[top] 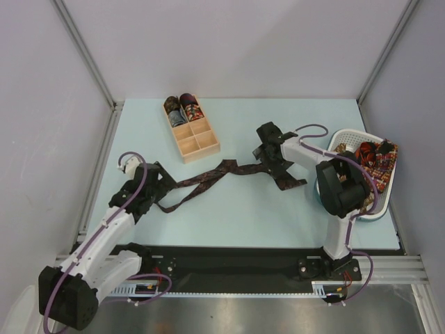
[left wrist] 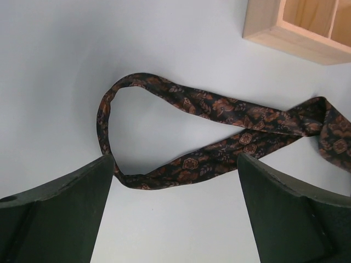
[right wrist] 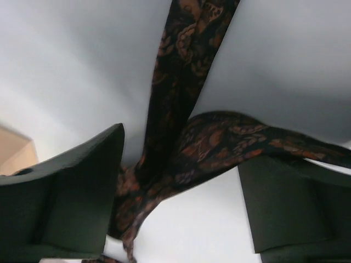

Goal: Roll the ties
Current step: Flatten the tie

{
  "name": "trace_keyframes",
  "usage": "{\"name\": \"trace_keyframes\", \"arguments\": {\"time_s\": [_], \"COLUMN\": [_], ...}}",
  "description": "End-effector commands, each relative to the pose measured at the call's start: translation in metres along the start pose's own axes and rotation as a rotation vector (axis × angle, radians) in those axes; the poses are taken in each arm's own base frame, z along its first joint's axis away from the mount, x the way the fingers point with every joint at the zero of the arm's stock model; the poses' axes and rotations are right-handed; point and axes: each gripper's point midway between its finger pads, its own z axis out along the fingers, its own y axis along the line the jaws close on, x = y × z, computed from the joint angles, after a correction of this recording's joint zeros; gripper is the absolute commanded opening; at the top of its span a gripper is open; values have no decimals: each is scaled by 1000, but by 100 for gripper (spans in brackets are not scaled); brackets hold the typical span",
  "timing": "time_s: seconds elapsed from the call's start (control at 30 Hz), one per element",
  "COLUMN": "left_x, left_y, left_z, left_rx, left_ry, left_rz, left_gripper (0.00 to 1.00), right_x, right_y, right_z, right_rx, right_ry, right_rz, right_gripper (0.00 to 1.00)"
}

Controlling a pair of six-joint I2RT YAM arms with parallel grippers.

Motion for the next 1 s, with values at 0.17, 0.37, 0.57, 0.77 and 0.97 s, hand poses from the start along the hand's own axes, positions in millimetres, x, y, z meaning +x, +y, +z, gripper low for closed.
{"name": "trace_keyframes", "arguments": {"time_s": [0.17,0.37,0.57,0.77,0.97], "left_x": [-4,-7,-14,-25,-45], "left_y": [-7,-42,-85,-137,-184], "left_z": [-3,-16,-45,-88,-142], "left_rx": [52,257,501,679,866], "left_ry": [-6,1,-22,-75,-171], "left_rz": [9,154,239,335,425], "left_gripper": [100,100,100,100,100], "right_x": [-10,-48,-91,-79,-68], "right_y": [9,56,105,129,105], "right_z": [22,-35,-158,-312,-426], "right_rx": [-33,-261,-565,-933,-1218], "right_ry": [-40,-196,-410,-571,-722], "right_rz": [-13,-218,-489,-852,-981], "right_gripper": [15,0,0,0,0]}}
